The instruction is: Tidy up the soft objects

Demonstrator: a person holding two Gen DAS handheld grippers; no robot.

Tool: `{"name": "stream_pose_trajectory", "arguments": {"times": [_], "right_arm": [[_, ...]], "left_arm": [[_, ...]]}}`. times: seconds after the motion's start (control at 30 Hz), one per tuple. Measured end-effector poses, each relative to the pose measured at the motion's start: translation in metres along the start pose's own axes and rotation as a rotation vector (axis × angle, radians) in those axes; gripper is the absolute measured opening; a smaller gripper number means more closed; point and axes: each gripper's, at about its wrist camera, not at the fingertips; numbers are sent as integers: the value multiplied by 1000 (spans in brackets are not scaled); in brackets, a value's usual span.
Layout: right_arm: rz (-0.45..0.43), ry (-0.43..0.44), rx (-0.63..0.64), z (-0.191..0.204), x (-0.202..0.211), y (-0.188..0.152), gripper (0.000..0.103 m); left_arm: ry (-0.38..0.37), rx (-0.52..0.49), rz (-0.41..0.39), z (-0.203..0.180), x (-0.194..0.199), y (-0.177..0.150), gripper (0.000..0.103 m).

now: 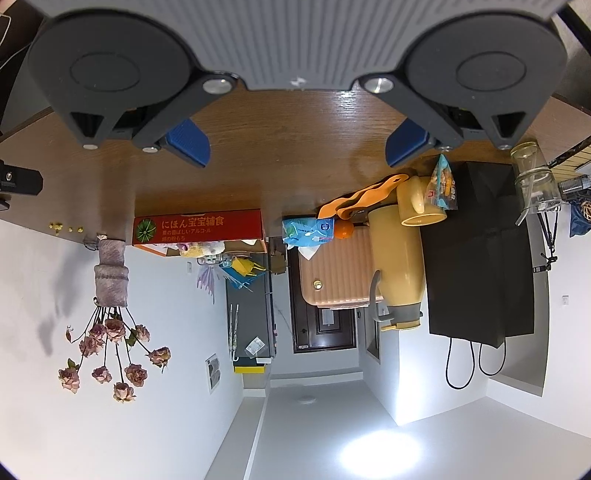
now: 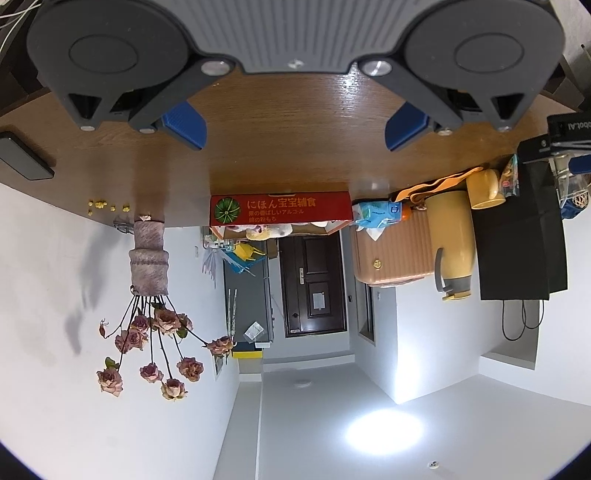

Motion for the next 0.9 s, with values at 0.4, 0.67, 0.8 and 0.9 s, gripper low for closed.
{"name": "stream_pose_trajectory", "arguments": {"times": [0.4,0.67,0.8,0.9], "right_arm": [[-2,1,-1,-1,0,1,103],[1,-5,1,-2,-1,0,103],[-2,-5,1,-2,-1,0,103],[-3,-1,3,-2,-1,0,103]], "left_arm": [[0,0,0,0,0,0,103],[-2,0,0,0,0,1,103],[-1,0,2,0,-1,0,103],[-1,1,3,-1,-1,0,103]]}}
Point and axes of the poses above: each gripper's, at about its wrist camera, not at the fingertips, and x roughly against the way its jaws point, z to its left, y to its top, and after that the axes turned 14 degrees about -z, right-handed
